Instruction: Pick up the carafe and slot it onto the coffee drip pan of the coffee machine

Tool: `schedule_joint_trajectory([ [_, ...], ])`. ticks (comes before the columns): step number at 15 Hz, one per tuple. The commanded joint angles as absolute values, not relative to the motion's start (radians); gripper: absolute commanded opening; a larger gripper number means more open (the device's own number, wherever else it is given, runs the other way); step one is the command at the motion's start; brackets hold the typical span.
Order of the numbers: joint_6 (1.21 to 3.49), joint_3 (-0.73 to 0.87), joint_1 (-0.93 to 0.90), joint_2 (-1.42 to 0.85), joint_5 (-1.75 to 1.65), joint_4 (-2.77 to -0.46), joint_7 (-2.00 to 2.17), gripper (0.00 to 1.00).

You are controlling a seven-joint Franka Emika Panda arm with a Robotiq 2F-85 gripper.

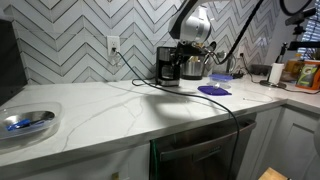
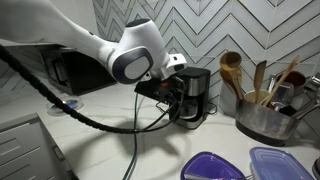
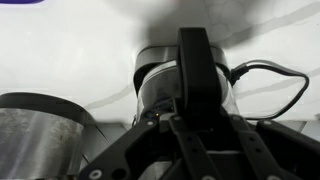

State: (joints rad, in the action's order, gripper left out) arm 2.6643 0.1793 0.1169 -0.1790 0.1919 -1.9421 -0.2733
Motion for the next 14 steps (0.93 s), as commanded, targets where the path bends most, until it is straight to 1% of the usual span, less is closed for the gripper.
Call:
schedule_joint_trajectory([
  [1,2.705,0.156,0.144,-0.220,0.158,-1.919,-0.231,0.07],
  [9,2.748,0.125,0.167,-0.240,0.183,-1.920,-0.258,0.07],
  [10,2.747,0.122,0.169,-0.239,0.183,-1.920,-0.259,0.51],
  [12,2.748,0.118,0.172,-0.240,0.177,-1.921,-0.257,0.63],
  [13,2.745,0.115,0.173,-0.241,0.178,-1.923,-0.257,0.71],
  [14,2.750,0.114,0.174,-0.243,0.175,-1.924,-0.256,0.77],
])
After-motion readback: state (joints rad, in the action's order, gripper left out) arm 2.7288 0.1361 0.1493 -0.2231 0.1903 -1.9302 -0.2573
